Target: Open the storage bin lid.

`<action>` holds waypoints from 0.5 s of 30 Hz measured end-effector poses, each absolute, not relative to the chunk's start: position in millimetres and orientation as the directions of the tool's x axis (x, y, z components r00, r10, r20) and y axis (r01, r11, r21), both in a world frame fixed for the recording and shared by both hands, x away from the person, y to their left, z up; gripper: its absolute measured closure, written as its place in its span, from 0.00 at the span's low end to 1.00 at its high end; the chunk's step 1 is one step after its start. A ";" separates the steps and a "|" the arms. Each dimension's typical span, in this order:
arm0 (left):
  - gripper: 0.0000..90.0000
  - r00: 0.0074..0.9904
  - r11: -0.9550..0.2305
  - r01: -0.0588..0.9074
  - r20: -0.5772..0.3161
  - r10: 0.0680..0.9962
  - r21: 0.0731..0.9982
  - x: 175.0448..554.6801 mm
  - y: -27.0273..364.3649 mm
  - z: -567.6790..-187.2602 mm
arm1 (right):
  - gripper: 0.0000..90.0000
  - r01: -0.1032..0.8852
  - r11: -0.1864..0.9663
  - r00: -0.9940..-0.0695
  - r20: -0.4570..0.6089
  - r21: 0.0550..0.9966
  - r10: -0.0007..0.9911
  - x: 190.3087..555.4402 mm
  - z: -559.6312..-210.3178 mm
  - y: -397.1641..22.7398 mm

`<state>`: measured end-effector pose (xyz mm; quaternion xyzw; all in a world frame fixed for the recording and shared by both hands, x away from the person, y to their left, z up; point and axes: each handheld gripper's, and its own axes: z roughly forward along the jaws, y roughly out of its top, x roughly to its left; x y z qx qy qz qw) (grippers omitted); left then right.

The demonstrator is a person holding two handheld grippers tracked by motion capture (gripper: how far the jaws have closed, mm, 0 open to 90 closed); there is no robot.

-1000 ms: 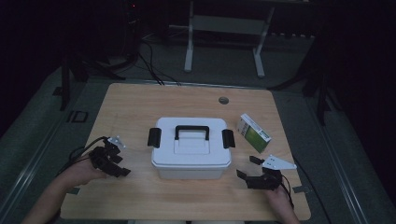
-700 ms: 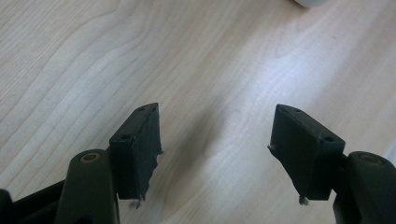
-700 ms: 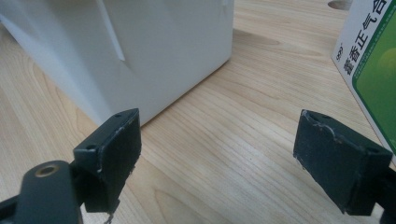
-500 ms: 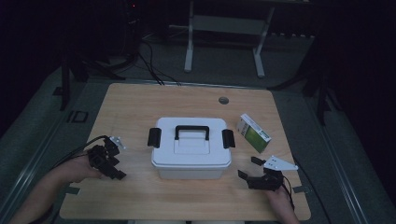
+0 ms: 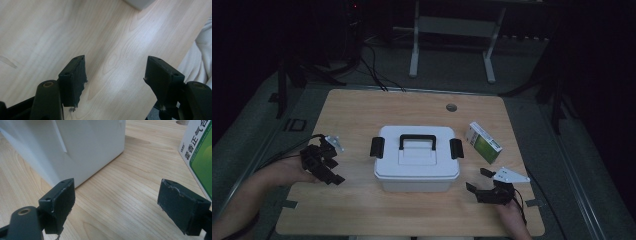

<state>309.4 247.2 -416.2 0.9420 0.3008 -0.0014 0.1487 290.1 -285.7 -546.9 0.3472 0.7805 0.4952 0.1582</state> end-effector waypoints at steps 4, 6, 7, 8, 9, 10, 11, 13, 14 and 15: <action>0.37 0.832 -0.791 0.548 -0.076 0.550 0.273 311.5 238.4 -400.0 | 0.16 0.389 0.274 -0.710 0.097 0.880 0.697 289.4 -547.9 -284.8; 0.37 0.840 -0.802 0.534 -0.061 0.539 0.269 312.5 232.1 -392.4 | 0.16 0.388 0.278 -0.711 0.094 0.879 0.697 289.4 -547.9 -284.3; 0.37 0.847 -0.810 0.524 -0.060 0.528 0.265 313.9 228.6 -387.7 | 0.16 0.388 0.273 -0.712 0.098 0.880 0.696 289.5 -547.7 -284.4; 0.37 0.850 -0.814 0.518 -0.054 0.524 0.264 314.6 226.2 -385.1 | 0.16 0.388 0.273 -0.712 0.098 0.880 0.696 289.5 -547.7 -284.4; 0.37 0.853 -0.817 0.513 -0.048 0.520 0.265 315.4 222.9 -382.0 | 0.16 0.389 0.273 -0.711 0.099 0.880 0.696 289.4 -547.7 -284.6; 0.37 0.860 -0.823 0.501 -0.050 0.507 0.267 316.8 219.3 -378.1 | 0.16 0.388 0.271 -0.711 0.099 0.881 0.696 289.7 -548.0 -285.1; 0.37 0.866 -0.830 0.489 -0.038 0.498 0.267 317.3 216.0 -374.9 | 0.15 0.389 0.269 -0.712 0.102 0.881 0.695 289.7 -548.1 -285.4; 0.37 0.873 -0.834 0.477 -0.041 0.485 0.278 319.0 210.8 -369.4 | 0.15 0.392 0.265 -0.710 0.107 0.881 0.696 289.7 -548.4 -285.8; 0.37 0.877 -0.838 0.468 -0.032 0.479 0.280 319.5 208.7 -367.6 | 0.15 0.396 0.263 -0.709 0.111 0.880 0.696 289.8 -548.4 -285.9; 0.37 0.879 -0.840 0.464 -0.030 0.476 0.280 320.5 206.3 -365.5 | 0.15 0.396 0.263 -0.710 0.112 0.879 0.695 289.8 -548.4 -285.9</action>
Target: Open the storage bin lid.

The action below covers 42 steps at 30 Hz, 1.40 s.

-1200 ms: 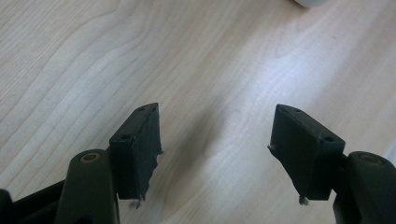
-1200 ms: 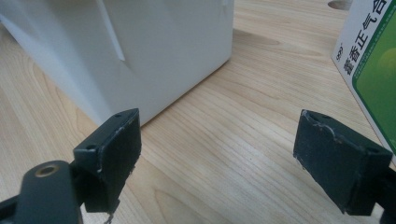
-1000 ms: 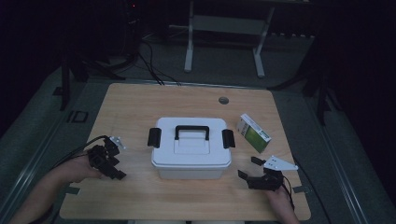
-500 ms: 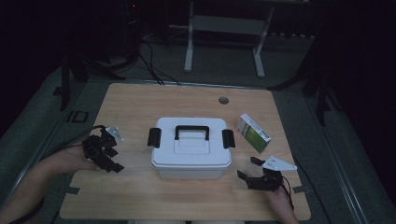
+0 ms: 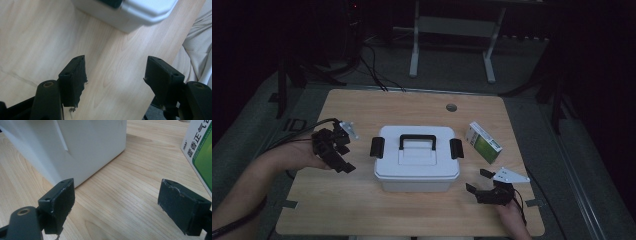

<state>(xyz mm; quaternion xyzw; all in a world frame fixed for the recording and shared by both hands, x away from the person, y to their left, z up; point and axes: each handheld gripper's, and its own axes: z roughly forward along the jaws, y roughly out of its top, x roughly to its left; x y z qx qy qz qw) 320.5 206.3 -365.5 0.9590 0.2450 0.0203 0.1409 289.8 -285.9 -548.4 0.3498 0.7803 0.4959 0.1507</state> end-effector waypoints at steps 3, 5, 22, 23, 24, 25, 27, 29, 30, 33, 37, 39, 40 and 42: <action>0.37 0.885 -0.846 0.453 -0.026 0.465 0.283 322.9 199.1 -360.5 | 0.15 0.398 0.261 -0.710 0.115 0.879 0.695 290.0 -548.7 -286.0; 0.37 0.889 -0.850 0.445 -0.023 0.458 0.281 324.3 195.1 -359.0 | 0.15 0.400 0.262 -0.710 0.116 0.878 0.695 290.1 -549.1 -285.8; 0.38 0.927 -0.900 0.362 0.003 0.374 0.244 347.4 138.7 -341.7 | 0.15 0.406 0.256 -0.712 0.128 0.877 0.690 290.4 -549.4 -286.6; 0.38 0.927 -0.900 0.362 0.003 0.374 0.244 347.4 138.7 -341.7 | 0.15 0.406 0.256 -0.712 0.128 0.877 0.690 290.4 -549.4 -286.6; 0.38 0.927 -0.900 0.362 0.003 0.374 0.244 347.4 138.7 -341.7 | 0.15 0.405 0.257 -0.713 0.127 0.877 0.689 290.4 -549.6 -286.6; 0.39 0.932 -0.907 0.352 0.007 0.363 0.232 353.3 130.7 -341.2 | 0.15 0.406 0.258 -0.714 0.128 0.877 0.688 290.3 -549.6 -286.5; 0.39 0.935 -0.915 0.342 0.018 0.353 0.213 356.5 125.7 -340.9 | 0.15 0.405 0.258 -0.715 0.128 0.877 0.687 290.2 -549.5 -286.3; 0.39 0.938 -0.922 0.337 0.016 0.346 0.192 360.1 121.4 -340.5 | 0.15 0.403 0.260 -0.717 0.126 0.877 0.685 290.1 -549.7 -286.2; 0.39 0.939 -0.924 0.335 0.018 0.344 0.186 361.9 119.2 -340.6 | 0.15 0.404 0.260 -0.717 0.127 0.877 0.685 290.1 -549.9 -286.2; 0.39 0.943 -0.931 0.325 0.016 0.332 0.169 366.9 112.7 -341.8 | 0.15 0.403 0.261 -0.718 0.127 0.877 0.684 289.9 -549.9 -285.9; 0.39 0.948 -0.937 0.310 0.026 0.318 0.160 371.6 105.1 -342.8 | 0.16 0.403 0.261 -0.720 0.128 0.877 0.682 289.7 -550.1 -286.1; 0.39 0.953 -0.943 0.293 0.031 0.301 0.159 375.7 96.9 -344.5 | 0.15 0.403 0.259 -0.719 0.129 0.878 0.682 289.8 -550.1 -286.5; 0.39 0.954 -0.944 0.291 0.030 0.299 0.156 377.2 94.2 -345.1 | 0.15 0.404 0.258 -0.719 0.131 0.878 0.682 289.7 -550.0 -286.6; 0.39 0.956 -0.948 0.282 0.037 0.291 0.150 378.8 91.6 -345.5 | 0.15 0.404 0.258 -0.720 0.131 0.878 0.682 289.6 -550.0 -286.7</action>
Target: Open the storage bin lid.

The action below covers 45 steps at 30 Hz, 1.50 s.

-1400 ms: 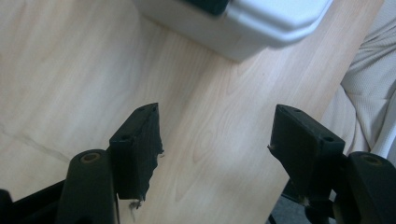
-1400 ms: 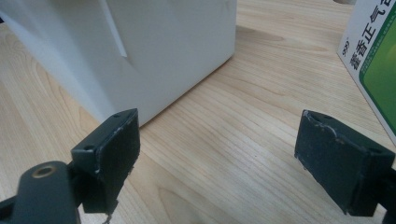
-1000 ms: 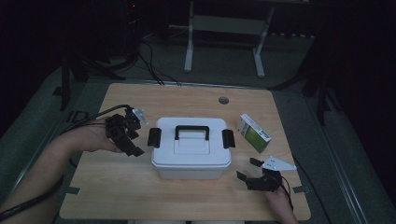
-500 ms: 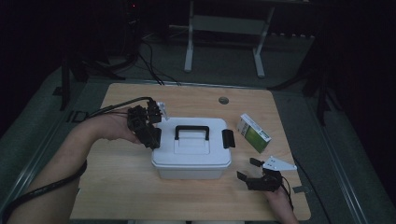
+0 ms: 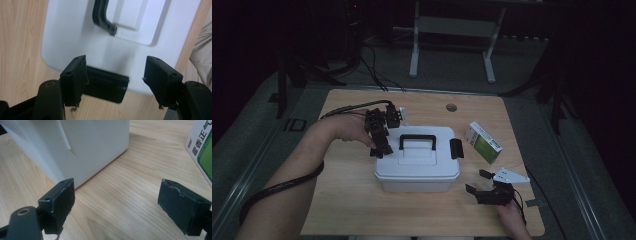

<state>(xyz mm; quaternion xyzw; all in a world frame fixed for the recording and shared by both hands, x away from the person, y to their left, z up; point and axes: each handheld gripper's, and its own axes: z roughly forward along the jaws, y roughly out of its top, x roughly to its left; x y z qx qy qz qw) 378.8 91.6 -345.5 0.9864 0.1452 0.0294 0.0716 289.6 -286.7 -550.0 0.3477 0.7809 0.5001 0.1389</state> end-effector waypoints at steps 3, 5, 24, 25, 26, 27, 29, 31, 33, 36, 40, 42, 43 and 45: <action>0.39 0.956 -0.949 0.281 0.044 0.290 0.140 383.6 84.8 -346.7 | 0.15 0.404 0.256 -0.721 0.133 0.878 0.681 289.6 -550.5 -286.8; 0.39 0.955 -0.949 0.287 0.044 0.294 0.129 387.3 81.4 -346.3 | 0.15 0.404 0.257 -0.721 0.133 0.878 0.680 289.6 -550.6 -287.0; 0.41 0.969 -0.966 0.216 0.086 0.230 0.139 405.1 44.4 -341.5 | 0.15 0.407 0.261 -0.729 0.139 0.876 0.670 288.9 -550.7 -286.2; 0.41 0.972 -0.969 0.200 0.090 0.215 0.145 405.8 42.6 -341.6 | 0.16 0.407 0.260 -0.729 0.140 0.876 0.670 288.9 -550.8 -286.4; 0.44 0.974 -0.971 0.189 0.099 0.204 0.149 406.1 40.6 -341.8 | 0.15 0.406 0.260 -0.729 0.140 0.876 0.670 288.9 -550.8 -286.5; 0.46 0.976 -0.972 0.181 0.095 0.197 0.153 406.9 38.6 -342.0 | 0.15 0.407 0.259 -0.729 0.141 0.876 0.670 288.8 -550.9 -286.7; 0.47 0.978 -0.973 0.168 0.095 0.185 0.157 408.7 34.2 -342.9 | 0.15 0.408 0.258 -0.729 0.143 0.876 0.669 288.7 -551.2 -286.8; 0.49 0.981 -0.978 0.153 0.098 0.168 0.140 409.2 29.4 -345.1 | 0.15 0.409 0.260 -0.729 0.142 0.875 0.670 288.7 -551.4 -286.6; 0.49 0.983 -0.981 0.143 0.097 0.156 0.129 410.5 25.2 -347.4 | 0.15 0.409 0.261 -0.729 0.141 0.875 0.669 288.6 -551.4 -286.5; 0.49 0.983 -0.982 0.141 0.099 0.153 0.125 412.3 21.8 -348.8 | 0.15 0.410 0.258 -0.728 0.144 0.875 0.670 288.8 -551.5 -286.8; 0.54 0.985 -0.986 0.127 0.102 0.138 0.112 416.2 14.6 -352.0 | 0.15 0.412 0.258 -0.729 0.147 0.874 0.668 288.8 -551.9 -287.3; 0.55 0.987 -0.987 0.117 0.101 0.128 0.106 417.1 12.0 -353.5 | 0.15 0.411 0.260 -0.730 0.145 0.874 0.668 288.8 -552.0 -287.3; 0.57 0.988 -0.988 0.113 0.092 0.123 0.103 417.6 10.8 -354.4 | 0.15 0.412 0.259 -0.730 0.146 0.874 0.668 288.8 -552.0 -287.3; 0.57 0.989 -0.990 0.109 0.091 0.118 0.092 418.2 9.3 -355.6 | 0.15 0.412 0.257 -0.730 0.147 0.874 0.668 288.8 -551.9 -287.3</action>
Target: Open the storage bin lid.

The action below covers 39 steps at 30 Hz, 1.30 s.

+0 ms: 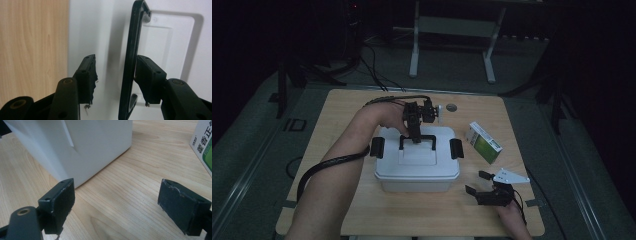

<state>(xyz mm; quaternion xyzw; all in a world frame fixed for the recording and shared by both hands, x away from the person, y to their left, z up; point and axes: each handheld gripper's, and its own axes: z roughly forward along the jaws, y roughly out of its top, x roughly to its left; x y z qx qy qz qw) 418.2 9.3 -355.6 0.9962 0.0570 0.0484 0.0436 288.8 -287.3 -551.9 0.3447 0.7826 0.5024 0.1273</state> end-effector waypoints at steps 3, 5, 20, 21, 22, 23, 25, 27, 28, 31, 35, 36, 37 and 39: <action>0.61 0.991 -0.990 0.107 0.070 0.113 0.089 417.5 7.2 -358.2 | 0.15 0.413 0.260 -0.732 0.148 0.873 0.665 288.8 -552.1 -287.4; 0.67 0.993 -0.992 0.100 0.062 0.105 0.081 416.1 6.6 -359.5 | 0.15 0.413 0.262 -0.734 0.148 0.872 0.663 288.6 -552.0 -287.2; 0.88 0.998 -0.998 0.044 0.046 0.047 0.055 404.6 2.8 -365.7 | 0.15 0.414 0.267 -0.736 0.148 0.870 0.661 288.7 -552.7 -286.5; 0.91 0.998 -0.998 0.040 0.043 0.042 0.055 404.0 2.7 -366.3 | 0.15 0.416 0.267 -0.735 0.149 0.869 0.661 288.6 -552.8 -286.2; 0.91 0.998 -0.998 0.035 0.042 0.037 0.058 403.6 2.5 -365.9 | 0.15 0.417 0.268 -0.735 0.149 0.868 0.661 288.6 -552.8 -286.0; 0.91 0.999 -0.998 0.035 0.036 0.037 0.055 403.4 2.3 -365.4 | 0.15 0.416 0.269 -0.736 0.148 0.869 0.661 288.6 -552.7 -286.0; 0.92 0.999 -0.998 0.027 0.034 0.029 0.050 402.4 1.8 -365.0 | 0.15 0.417 0.267 -0.734 0.149 0.869 0.662 288.8 -552.8 -286.2; 0.93 0.999 -0.999 0.016 0.037 0.018 0.050 401.1 1.1 -364.9 | 0.15 0.417 0.267 -0.735 0.149 0.869 0.662 288.9 -553.0 -286.4; 0.93 0.999 -0.999 0.024 0.032 0.025 0.047 401.3 1.1 -364.5 | 0.15 0.417 0.267 -0.735 0.150 0.869 0.662 288.8 -553.1 -286.4; 0.93 0.999 -0.998 0.025 0.029 0.026 0.051 400.8 1.0 -363.9 | 0.15 0.417 0.268 -0.735 0.149 0.868 0.662 288.8 -553.1 -286.3; 0.93 0.999 -0.998 0.022 0.033 0.024 0.059 399.5 0.4 -361.6 | 0.15 0.416 0.266 -0.735 0.149 0.870 0.661 288.7 -552.9 -286.4; 0.93 0.999 -0.998 0.024 0.033 0.026 0.062 399.6 0.2 -360.0 | 0.15 0.418 0.266 -0.735 0.151 0.869 0.662 288.8 -553.2 -286.6; 0.93 0.999 -0.998 0.022 0.034 0.024 0.064 399.3 0.2 -359.1 | 0.15 0.418 0.266 -0.735 0.151 0.869 0.662 288.8 -553.2 -286.6; 0.93 0.999 -0.997 0.023 0.037 0.025 0.073 399.2 1.0 -355.5 | 0.15 0.418 0.266 -0.734 0.151 0.869 0.662 288.7 -553.1 -286.7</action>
